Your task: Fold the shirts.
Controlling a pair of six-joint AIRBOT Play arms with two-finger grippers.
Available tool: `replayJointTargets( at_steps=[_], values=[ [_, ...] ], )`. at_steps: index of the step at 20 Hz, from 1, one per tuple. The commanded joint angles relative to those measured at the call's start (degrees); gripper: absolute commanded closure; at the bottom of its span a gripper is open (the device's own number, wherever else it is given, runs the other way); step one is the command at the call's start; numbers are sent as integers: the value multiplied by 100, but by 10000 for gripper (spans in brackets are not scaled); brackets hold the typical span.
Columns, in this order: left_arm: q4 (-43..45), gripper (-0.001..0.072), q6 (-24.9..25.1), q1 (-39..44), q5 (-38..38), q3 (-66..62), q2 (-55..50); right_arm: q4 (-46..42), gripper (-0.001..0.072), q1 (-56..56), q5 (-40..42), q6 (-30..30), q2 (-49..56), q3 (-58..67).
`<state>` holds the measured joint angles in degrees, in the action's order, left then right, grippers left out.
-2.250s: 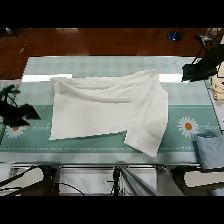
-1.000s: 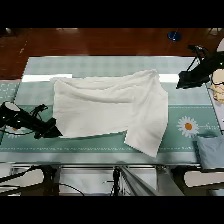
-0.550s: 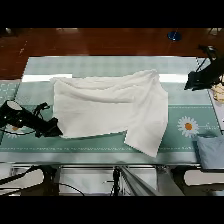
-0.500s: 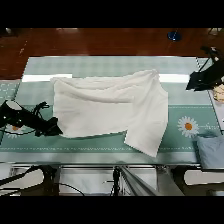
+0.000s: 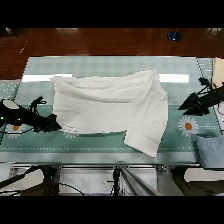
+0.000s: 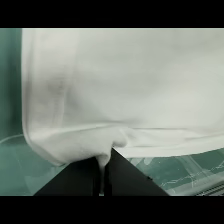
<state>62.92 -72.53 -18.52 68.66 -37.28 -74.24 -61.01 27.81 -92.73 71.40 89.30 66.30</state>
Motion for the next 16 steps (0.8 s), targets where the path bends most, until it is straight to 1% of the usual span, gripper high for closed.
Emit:
replayJointTargets(
  at_steps=[1, 4, 10, 13, 16],
  values=[
    [4, 669, 7, 4, -11, 0, 9, 299, 231, -122, 258, -313, 0, -949],
    [4, 669, 4, 2, -9, 0, 9, 446, 232, -199, 382, -424, 0, -1314],
    [2, 668, 4, 4, -9, -2, 9, 503, 240, -199, 680, -321, 0, -1429],
    [2, 669, 2, 2, -9, -2, 9, 472, 249, -345, 1071, -243, 0, -1429],
    [2, 669, -13, 2, -7, -2, 11, 422, 252, -1027, 1644, -81, 0, -1429]
  ],
)
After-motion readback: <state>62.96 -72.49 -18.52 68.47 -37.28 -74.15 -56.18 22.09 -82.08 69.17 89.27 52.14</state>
